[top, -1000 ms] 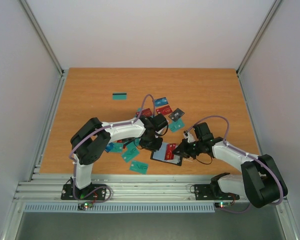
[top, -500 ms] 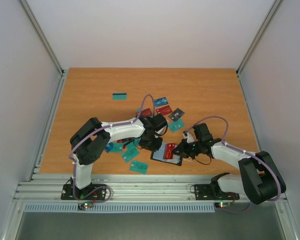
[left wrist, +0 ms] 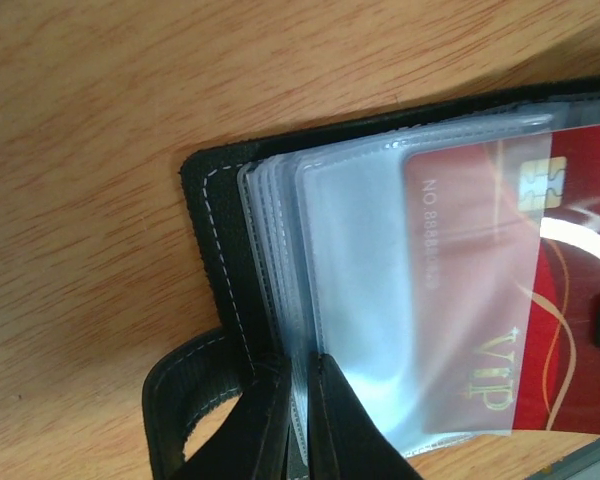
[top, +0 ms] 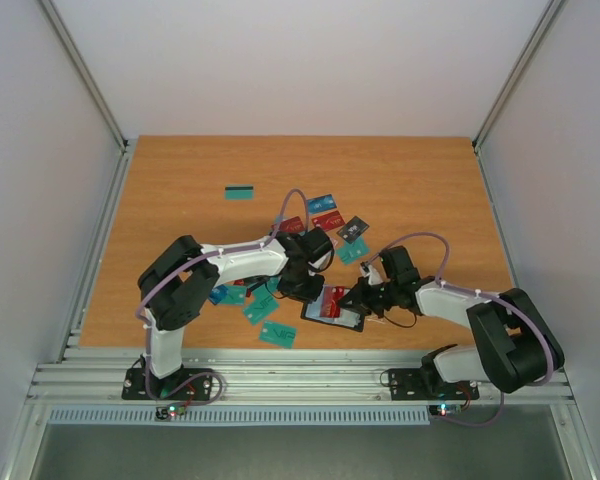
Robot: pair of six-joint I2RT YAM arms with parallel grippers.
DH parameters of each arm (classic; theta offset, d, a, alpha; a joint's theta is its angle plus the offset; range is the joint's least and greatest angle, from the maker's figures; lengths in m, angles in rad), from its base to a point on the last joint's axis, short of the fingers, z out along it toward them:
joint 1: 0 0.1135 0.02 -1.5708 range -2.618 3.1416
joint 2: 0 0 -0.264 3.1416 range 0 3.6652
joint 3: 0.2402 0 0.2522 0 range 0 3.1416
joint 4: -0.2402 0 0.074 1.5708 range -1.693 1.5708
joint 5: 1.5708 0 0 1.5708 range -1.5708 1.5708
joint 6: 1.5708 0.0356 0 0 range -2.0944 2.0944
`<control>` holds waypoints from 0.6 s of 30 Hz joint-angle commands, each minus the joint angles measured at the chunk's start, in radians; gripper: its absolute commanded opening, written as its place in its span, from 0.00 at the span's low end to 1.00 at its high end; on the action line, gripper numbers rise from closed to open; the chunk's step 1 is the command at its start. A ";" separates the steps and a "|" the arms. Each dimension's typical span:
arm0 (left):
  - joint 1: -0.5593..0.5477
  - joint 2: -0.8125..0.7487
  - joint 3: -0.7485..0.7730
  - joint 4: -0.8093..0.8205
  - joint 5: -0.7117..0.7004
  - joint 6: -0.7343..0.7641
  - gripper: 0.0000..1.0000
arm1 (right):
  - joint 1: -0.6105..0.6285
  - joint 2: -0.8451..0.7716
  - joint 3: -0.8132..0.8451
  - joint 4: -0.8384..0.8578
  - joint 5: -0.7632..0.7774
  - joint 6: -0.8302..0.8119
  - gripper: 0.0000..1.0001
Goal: Put the credit cards into the card holder
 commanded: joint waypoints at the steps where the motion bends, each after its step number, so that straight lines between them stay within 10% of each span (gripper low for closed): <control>1: -0.008 0.026 -0.048 0.005 0.029 0.011 0.07 | 0.017 0.034 -0.010 0.050 0.041 0.036 0.01; 18: 0.004 0.015 -0.069 0.014 0.071 0.003 0.07 | 0.055 0.133 0.003 0.186 0.046 0.109 0.01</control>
